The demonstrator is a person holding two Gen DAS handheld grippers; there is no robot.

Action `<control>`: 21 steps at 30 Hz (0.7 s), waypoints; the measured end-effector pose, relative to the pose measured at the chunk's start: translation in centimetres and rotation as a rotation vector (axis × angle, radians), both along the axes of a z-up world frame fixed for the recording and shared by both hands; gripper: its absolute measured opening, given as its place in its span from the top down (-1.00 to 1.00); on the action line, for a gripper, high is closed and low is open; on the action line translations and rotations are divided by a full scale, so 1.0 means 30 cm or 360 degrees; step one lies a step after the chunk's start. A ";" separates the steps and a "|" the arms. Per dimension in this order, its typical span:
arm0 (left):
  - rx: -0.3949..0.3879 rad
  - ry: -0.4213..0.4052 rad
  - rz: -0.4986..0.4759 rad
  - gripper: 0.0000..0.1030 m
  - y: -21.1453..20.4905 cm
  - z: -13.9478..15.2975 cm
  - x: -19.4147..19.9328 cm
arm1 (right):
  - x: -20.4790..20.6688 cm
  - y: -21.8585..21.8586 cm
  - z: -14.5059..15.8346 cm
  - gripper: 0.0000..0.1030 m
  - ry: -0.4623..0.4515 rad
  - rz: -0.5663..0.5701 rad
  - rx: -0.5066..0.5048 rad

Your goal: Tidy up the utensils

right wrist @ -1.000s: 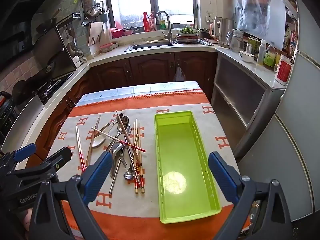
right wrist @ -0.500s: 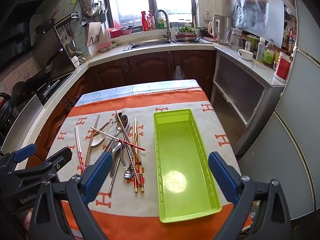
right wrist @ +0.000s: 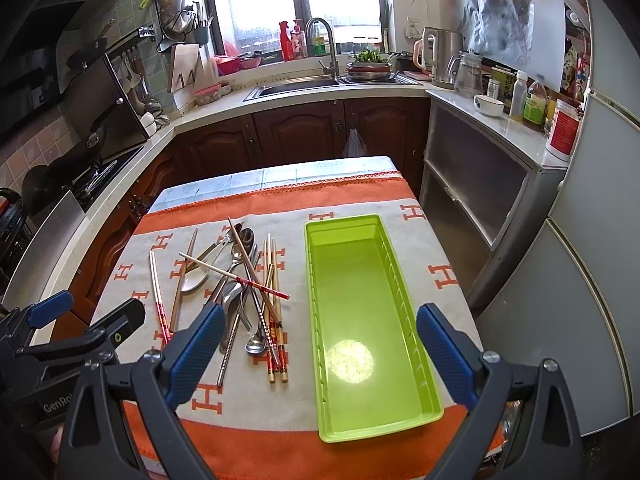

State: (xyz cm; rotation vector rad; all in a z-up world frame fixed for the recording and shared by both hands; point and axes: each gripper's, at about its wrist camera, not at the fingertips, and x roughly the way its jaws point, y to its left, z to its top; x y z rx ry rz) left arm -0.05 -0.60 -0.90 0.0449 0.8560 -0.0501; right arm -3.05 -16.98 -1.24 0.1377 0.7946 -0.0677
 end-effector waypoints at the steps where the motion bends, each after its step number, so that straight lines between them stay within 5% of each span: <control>1: 0.0002 -0.0002 0.0000 -0.98 0.001 -0.002 -0.002 | -0.001 0.000 0.000 -0.88 -0.0001 -0.0001 0.0001; 21: -0.0002 0.0006 -0.0001 -0.98 0.009 0.007 -0.012 | -0.005 0.001 0.000 -0.88 -0.0002 0.0000 0.0004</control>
